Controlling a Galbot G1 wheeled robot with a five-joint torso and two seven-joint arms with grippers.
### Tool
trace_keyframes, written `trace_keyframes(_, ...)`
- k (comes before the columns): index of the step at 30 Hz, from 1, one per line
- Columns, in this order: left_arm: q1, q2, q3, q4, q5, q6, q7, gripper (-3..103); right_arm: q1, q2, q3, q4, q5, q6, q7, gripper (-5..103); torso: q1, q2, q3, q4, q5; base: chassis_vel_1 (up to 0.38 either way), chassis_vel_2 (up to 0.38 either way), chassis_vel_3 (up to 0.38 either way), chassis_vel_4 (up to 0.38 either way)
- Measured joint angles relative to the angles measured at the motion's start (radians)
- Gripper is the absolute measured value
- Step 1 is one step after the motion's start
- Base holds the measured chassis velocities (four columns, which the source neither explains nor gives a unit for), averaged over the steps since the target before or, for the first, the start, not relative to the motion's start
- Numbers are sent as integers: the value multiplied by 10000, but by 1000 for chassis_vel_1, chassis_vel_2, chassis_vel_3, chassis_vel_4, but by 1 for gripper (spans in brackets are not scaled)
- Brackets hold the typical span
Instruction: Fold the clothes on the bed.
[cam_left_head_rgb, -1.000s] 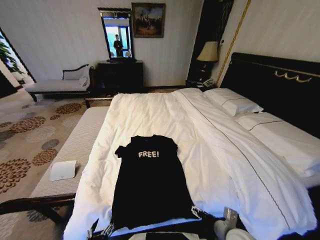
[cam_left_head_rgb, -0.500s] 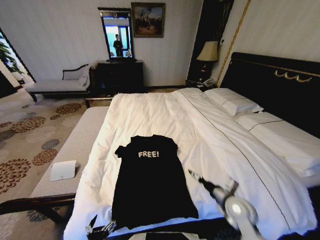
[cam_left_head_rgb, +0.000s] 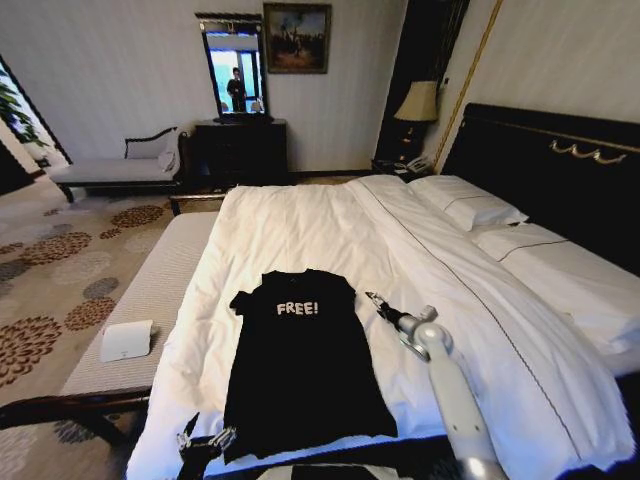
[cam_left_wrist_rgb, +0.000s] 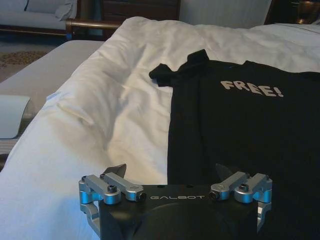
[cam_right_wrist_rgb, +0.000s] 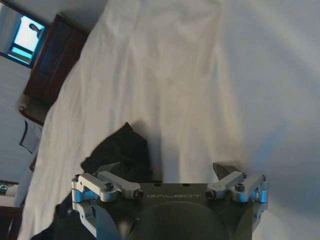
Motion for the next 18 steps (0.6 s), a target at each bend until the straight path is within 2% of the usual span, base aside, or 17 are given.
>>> trace_keyframes(4, -30, -86, 36, -53, 40, 230, 12, 100, 573, 222, -161, -944, -178, 44, -391, 100, 0, 0, 0, 0, -1, 0, 0, 0, 0)
trace_keyframes(12, -181, -236, 21, -295, 27, 676, -32, 100, 1708, 856, -134, -2044, -264, 28, -437, 100, 0, 0, -1, 1, -3, 0, 0, 0, 0)
trace_keyframes(18, -151, -261, -35, -449, -4, 846, -21, 100, 2228, 1264, -139, -2964, -915, -76, -438, 100, 0, 2, -1, 0, 0, 0, 0, 0, 0)
